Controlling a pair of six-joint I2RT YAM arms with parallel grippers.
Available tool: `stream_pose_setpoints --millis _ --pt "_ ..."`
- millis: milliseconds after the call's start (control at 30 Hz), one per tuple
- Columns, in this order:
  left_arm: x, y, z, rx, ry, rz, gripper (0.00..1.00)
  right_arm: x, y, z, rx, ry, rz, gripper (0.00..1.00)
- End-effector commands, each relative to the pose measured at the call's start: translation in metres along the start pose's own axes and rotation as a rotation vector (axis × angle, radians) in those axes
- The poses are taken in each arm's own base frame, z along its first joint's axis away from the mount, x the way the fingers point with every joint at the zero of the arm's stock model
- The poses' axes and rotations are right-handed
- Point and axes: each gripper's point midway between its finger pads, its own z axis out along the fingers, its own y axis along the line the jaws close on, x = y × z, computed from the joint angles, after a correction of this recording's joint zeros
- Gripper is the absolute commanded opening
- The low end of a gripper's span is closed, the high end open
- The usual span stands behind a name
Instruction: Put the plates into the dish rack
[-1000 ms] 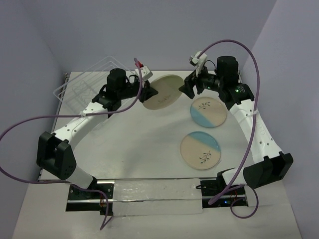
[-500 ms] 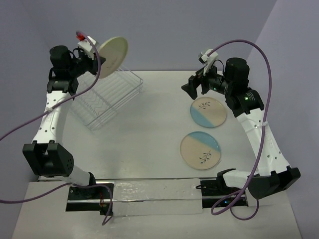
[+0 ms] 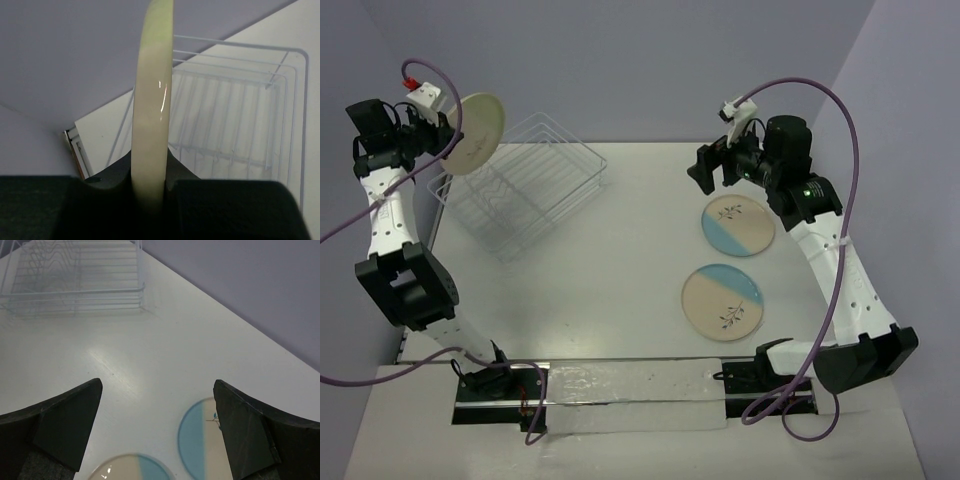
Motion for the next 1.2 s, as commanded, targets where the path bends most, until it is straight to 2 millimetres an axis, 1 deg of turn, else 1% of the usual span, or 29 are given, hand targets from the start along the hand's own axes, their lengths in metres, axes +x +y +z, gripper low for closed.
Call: stream_pose_setpoints --millis 0,67,133,233,333,433,567,733,900,1000,1033,1100,1167 --pt "-0.046 0.014 -0.017 0.017 -0.115 0.191 0.00 -0.003 -0.013 0.007 0.055 -0.018 0.018 1.00" --pt "-0.027 0.027 -0.014 -0.008 -0.082 0.188 0.00 -0.001 -0.014 0.009 0.056 -0.011 0.019 1.00" --pt "-0.008 0.034 -0.012 -0.016 -0.040 0.190 0.00 0.001 -0.016 0.012 0.061 -0.003 0.018 1.00" --pt "0.009 0.047 -0.006 -0.047 0.006 0.182 0.00 0.003 -0.019 0.014 0.073 0.006 0.026 1.00" --pt "0.024 0.049 -0.004 -0.014 0.042 0.216 0.00 0.008 -0.019 0.015 0.079 0.016 0.025 1.00" --pt "0.028 0.056 -0.007 -0.013 0.040 0.206 0.00 0.010 -0.025 0.015 0.110 0.025 0.033 1.00" --pt "0.039 0.050 -0.004 0.057 0.046 0.192 0.00 0.009 -0.024 0.016 0.105 0.021 0.042 1.00" --pt "0.052 0.051 0.001 0.066 0.068 0.189 0.00 0.010 -0.023 0.016 0.103 0.023 0.047 1.00" --pt "0.057 0.050 0.005 0.078 0.071 0.178 0.00 0.013 -0.025 0.015 0.118 0.029 0.053 1.00" --pt "0.064 0.047 0.011 0.081 0.092 0.182 0.00 0.016 -0.025 0.016 0.117 0.036 0.057 1.00" --pt "0.064 0.044 0.016 0.082 0.103 0.191 0.00 0.016 -0.025 0.016 0.117 0.036 0.057 1.00" --pt "0.076 0.042 0.025 0.072 0.147 0.209 0.00 0.019 -0.024 0.017 0.114 0.043 0.061 1.00" --pt "0.079 0.039 0.033 0.079 0.160 0.215 0.00 0.021 -0.024 0.018 0.113 0.047 0.062 1.00"
